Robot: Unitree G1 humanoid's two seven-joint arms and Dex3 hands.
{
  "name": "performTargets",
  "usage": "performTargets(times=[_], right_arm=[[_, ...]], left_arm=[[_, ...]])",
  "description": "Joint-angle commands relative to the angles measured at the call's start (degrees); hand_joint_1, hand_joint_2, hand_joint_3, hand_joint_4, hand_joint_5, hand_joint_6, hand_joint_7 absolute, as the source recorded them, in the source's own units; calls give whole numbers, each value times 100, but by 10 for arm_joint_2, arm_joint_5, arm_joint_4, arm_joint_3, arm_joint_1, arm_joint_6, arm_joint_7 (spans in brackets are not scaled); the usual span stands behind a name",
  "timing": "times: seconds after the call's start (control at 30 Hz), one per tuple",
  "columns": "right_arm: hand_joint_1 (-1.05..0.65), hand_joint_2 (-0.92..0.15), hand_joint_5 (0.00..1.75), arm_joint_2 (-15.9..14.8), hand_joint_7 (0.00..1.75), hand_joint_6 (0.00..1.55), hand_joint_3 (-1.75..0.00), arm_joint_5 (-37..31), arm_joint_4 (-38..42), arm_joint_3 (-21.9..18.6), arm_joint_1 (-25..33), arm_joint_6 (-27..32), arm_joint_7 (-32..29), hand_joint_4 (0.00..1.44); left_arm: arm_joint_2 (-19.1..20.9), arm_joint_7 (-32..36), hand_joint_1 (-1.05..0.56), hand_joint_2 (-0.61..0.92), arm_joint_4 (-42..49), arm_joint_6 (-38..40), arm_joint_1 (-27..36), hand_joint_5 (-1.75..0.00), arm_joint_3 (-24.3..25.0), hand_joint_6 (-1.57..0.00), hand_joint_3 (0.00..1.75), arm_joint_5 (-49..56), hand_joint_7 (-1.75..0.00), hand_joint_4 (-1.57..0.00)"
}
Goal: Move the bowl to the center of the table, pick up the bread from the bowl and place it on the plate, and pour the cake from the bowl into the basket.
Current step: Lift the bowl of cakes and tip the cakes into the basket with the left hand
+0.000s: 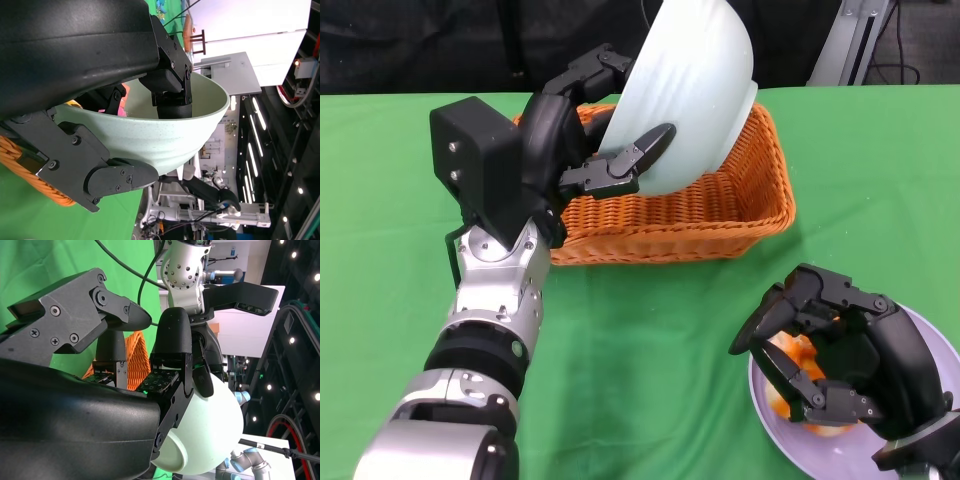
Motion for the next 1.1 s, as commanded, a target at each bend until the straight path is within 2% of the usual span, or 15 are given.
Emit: performTargets(times=[0.03, 0.13, 0.43, 0.6, 0.83, 1.1], right_arm=[[-6, -53, 146, -2, 128, 68, -102, 3, 5, -3, -4, -7, -4, 77], [-6, -52, 146, -2, 130, 68, -103, 1, 7, -2, -4, -11, -4, 76], [-9, -52, 147, 0, 132, 67, -102, -3, 24, -1, -9, -28, -4, 75], [-9, -56, 146, 0, 128, 69, -91, -4, 26, 0, -10, -26, -3, 76], [-8, -53, 149, 1, 130, 68, -98, -3, 32, 1, -8, -33, 0, 74], [-9, -52, 148, 1, 130, 68, -99, 6, 37, 1, -12, -30, 10, 74]], left_arm=[[2, 0, -10, 67, -12, 4, -24, -157, 8, -83, 88, -10, -137, -82], [1, 5, -11, 68, -13, 16, -24, -157, 10, -83, 88, -9, -139, -82], [-17, -57, -10, 66, -19, 107, -38, -163, 60, -81, 99, -98, -143, -81], [-18, -79, -10, 66, -19, 149, -47, -160, 80, -82, 102, -129, -145, -82], [-20, -106, -7, 61, -24, 197, -53, -161, 100, -79, 109, -159, -151, -79], [-23, -108, -5, 60, -21, 241, -62, -161, 119, -79, 111, -184, -149, -78]])
